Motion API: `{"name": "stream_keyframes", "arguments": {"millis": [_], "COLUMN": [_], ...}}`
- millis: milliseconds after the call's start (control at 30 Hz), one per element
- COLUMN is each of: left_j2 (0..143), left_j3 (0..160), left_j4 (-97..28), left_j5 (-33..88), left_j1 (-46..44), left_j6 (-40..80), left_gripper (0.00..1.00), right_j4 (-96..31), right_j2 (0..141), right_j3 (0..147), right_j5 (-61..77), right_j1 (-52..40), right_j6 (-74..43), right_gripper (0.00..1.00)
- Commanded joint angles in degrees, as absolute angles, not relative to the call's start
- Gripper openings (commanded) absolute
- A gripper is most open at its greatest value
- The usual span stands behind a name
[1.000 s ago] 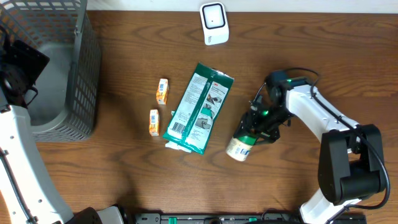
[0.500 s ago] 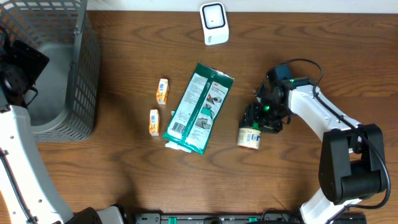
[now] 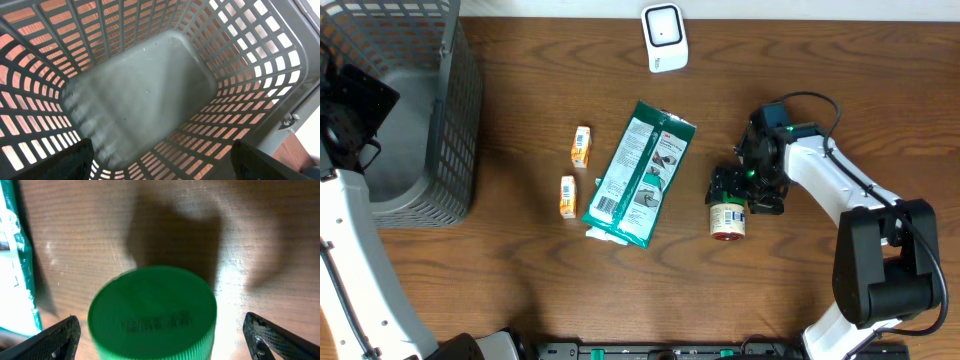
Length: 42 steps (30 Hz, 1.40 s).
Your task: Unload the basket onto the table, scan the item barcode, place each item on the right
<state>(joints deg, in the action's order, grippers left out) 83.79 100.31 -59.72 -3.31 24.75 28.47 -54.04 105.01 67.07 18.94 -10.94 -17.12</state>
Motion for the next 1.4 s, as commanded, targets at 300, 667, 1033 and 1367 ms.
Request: {"name": "stream_keyframes", "arguments": {"millis": [300, 667, 1033, 1367], "left_j2": [83.9, 83.9, 83.9, 83.9], "left_j3": [100.51, 100.51, 100.51, 100.51], "left_j4": [-59.68, -59.68, -59.68, -59.68], "left_j5": [-3.62, -3.62, -3.62, -3.62], "left_j1": [24.95, 24.95, 24.95, 24.95], "left_j6": [28.1, 28.1, 28.1, 28.1], "left_gripper": [0.88, 0.88, 0.88, 0.88], "right_j4": [-66.0, -60.2, -36.42, -28.05], "right_j2": [105.12, 105.14, 105.14, 105.14], "right_j3": [92.47, 93.73, 75.88, 70.28], "right_j5": [21.21, 31.62, 31.03, 17.89], "right_j1": [-9.78, -12.08, -19.99, -27.44], "right_j6": [-14.74, -23.64, -36.21, -43.42], "right_gripper": [0.99, 0.99, 0.98, 0.95]}}
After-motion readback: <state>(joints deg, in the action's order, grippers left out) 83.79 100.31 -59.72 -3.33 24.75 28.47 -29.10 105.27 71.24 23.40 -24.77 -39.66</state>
